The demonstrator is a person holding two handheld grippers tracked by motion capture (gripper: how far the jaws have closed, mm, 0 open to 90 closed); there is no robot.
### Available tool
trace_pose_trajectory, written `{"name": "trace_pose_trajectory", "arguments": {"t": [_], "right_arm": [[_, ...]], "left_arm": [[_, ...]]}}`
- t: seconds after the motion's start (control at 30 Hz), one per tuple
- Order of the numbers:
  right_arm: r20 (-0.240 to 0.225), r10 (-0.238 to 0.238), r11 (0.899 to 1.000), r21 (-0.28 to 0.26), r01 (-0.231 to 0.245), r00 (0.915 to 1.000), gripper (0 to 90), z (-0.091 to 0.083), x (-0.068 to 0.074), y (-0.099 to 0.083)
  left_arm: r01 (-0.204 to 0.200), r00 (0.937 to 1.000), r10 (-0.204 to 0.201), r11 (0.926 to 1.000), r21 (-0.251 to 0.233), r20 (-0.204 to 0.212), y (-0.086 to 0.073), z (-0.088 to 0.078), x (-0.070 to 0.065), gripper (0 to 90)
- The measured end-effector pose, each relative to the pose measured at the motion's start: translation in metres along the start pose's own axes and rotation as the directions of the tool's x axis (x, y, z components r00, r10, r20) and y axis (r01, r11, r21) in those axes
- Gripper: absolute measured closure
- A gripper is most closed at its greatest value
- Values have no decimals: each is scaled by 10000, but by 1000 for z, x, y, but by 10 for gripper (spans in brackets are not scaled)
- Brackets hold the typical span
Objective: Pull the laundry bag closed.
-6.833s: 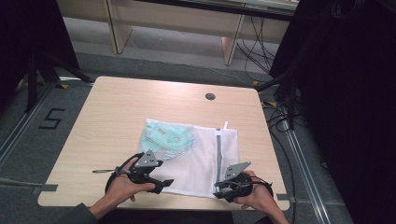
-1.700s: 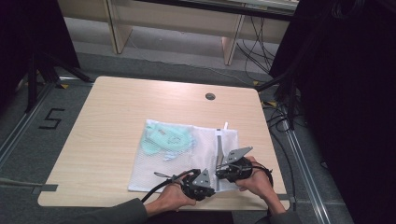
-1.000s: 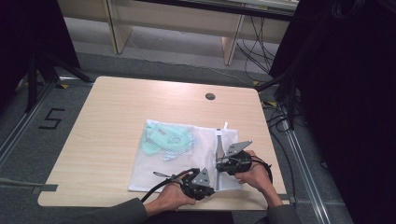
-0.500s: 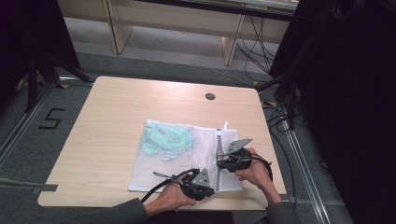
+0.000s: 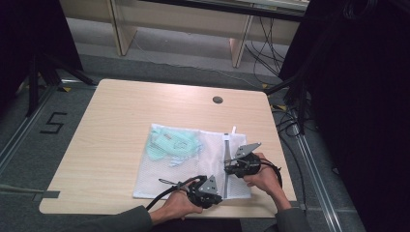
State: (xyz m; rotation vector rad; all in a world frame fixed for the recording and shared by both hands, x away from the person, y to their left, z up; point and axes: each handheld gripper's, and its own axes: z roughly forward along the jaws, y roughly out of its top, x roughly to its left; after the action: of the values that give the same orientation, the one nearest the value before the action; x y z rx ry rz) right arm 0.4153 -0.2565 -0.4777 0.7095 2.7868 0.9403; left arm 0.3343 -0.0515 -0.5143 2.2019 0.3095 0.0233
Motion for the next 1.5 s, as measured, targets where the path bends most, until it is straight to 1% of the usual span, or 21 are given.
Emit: {"name": "trace_pose_trajectory", "arguments": {"t": [0.03, 0.23, 0.33, 0.43, 0.47, 0.5, 0.53, 0.67, 0.7, 0.77, 0.8, 0.9, 0.93, 0.97, 1.1, 1.13, 1.17, 1.2, 1.3, 1.37, 1.5], "right_arm": [[-51, -211, 9996, 189, 212, 9998, 866, -1, -2, 1], [-24, -148, 9998, 126, 148, 9999, 866, -1, -4, 0], [32, 34, 9998, 172, -35, 10000, 866, -3, -3, 1], [191, 21, 9999, -105, -19, 9998, 866, -3, -5, 1], [143, 210, 9998, -64, -209, 9997, 866, -2, -4, 1], [161, -39, 9999, 98, 38, 9999, 866, -3, -6, 1], [198, 20, 9999, -106, -18, 9998, 866, 0, -6, 1], [201, 55, 9999, -89, -53, 9998, 866, 0, -7, 2], [223, -179, 9998, 53, 178, 9996, 866, -2, -9, 3], [267, -153, 9999, -71, 155, 9995, 866, 0, -9, 3], [263, 8, 9999, -150, -4, 9997, 866, 1, -8, 3], [263, -125, 9999, -99, 128, 9996, 866, 1, -10, 4], [300, 59, 10000, -47, -58, 9995, 866, 0, -10, 4], [228, -150, 9999, -19, 150, 9996, 866, 0, -12, 5], [398, -122, 9999, -108, 126, 9991, 866, 1, -13, 5], [366, -92, 10000, 30, 90, 9993, 866, 0, -13, 6], [387, -266, 9996, 66, 264, 9989, 866, 0, -15, 6], [399, -191, 9997, -138, 196, 9990, 866, 2, -14, 6], [277, -141, 9999, -59, 143, 9995, 866, 2, -13, 7], [467, -220, 9997, -41, 223, 9987, 866, 3, -17, 8], [472, -255, 9997, 66, 252, 9986, 866, 2, -19, 9]], "left_arm": [[12, 10000, -12, 10000, -1, 8, 0, -1, 0, 881], [149, 9999, -149, 9998, -93, -7, 1, -2, 1, 882], [192, 9998, -192, 9998, -85, 79, 0, -1, 0, 881], [99, 9999, -99, 9999, -19, 77, 0, 0, 0, 881], [56, 10000, -56, 10000, 8, 68, 0, 0, 1, 881], [45, 10000, -45, 10000, -5, 86, 0, 0, 2, 882], [97, 9999, -97, 9999, -78, 99, 0, 0, 1, 881], [167, 9998, -166, 9998, -69, 88, 0, -2, 1, 881], [167, 9998, -166, 9998, -69, 88, 0, -2, 1, 881], [160, 9998, -160, 9998, -87, 71, 0, -2, 2, 881], [160, 9998, -160, 9998, -87, 71, 0, -2, 2, 881], [157, 9999, -156, 9998, -91, 75, 1, -2, 1, 881], [162, 9998, -161, 9998, -102, 104, 0, -1, 1, 881], [116, 9999, -116, 9999, -72, 106, 0, -1, 1, 881], [165, 9998, -165, 9998, -97, 66, 1, -2, 1, 882], [174, 9998, -173, 9998, -114, 61, 1, -2, 2, 881], [187, 9998, -186, 9997, -129, 89, 1, -2, 2, 881], [187, 9998, -186, 9997, -129, 89, 1, -2, 2, 881], [162, 9998, -161, 9998, -99, 91, 1, -2, 3, 881], [163, 9998, -161, 9998, -115, 96, 1, -2, 3, 882], [123, 9999, -122, 9999, -97, 60, 0, -2, 2, 882]]}}
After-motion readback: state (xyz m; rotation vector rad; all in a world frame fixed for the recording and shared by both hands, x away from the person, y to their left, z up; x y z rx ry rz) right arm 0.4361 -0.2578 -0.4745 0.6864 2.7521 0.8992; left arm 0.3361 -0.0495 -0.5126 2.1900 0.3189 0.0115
